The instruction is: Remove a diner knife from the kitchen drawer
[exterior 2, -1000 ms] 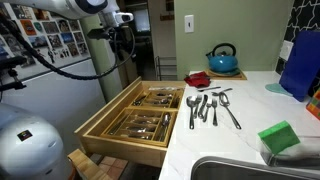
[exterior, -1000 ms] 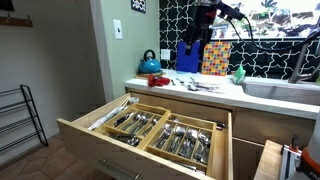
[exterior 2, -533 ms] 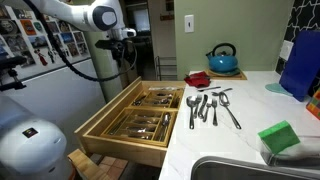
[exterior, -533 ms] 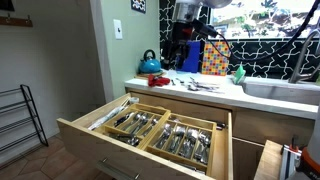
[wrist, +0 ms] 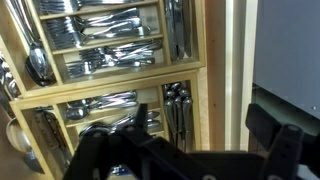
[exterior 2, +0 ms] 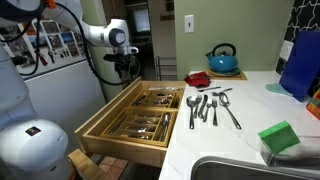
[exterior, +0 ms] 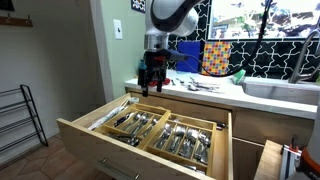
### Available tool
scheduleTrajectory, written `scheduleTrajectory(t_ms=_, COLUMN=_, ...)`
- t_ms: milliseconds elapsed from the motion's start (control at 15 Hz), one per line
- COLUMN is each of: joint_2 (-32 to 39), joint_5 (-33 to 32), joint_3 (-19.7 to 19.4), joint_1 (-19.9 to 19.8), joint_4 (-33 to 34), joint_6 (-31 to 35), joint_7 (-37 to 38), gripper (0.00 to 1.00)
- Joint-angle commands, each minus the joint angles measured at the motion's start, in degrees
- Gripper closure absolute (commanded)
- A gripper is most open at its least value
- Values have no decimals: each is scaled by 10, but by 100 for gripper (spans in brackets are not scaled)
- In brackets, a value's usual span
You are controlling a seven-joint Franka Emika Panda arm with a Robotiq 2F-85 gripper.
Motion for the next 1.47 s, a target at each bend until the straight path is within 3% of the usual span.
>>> scheduleTrajectory(t_ms=0, joint_2=94, joint_5=-33, joint_3=15, joint_1=21, joint_4=66, joint_6=13, joint_7=8, gripper=0)
scheduleTrajectory(t_ms=400, joint_2=190, joint_5=-113, joint_3=-2, joint_1=37, joint_4=126, joint_6=35, joint_7=5, gripper=0)
scheduleTrajectory(t_ms=467, joint_2=165, joint_5=-83, joint_3=6, joint_1=34, joint_4=105, joint_6=29, joint_7=3, gripper=0)
scheduleTrajectory(t_ms=1000, joint_2=195, joint_5=-115, joint_3=-8, joint_1=38, joint_4=133, joint_6=37, joint_7=21, gripper=0)
scheduleTrajectory(t_ms=1400, joint_2=269, joint_5=-124, joint_3=-17, joint_1=47, joint_4=185, joint_6=32, joint_7=39, gripper=0)
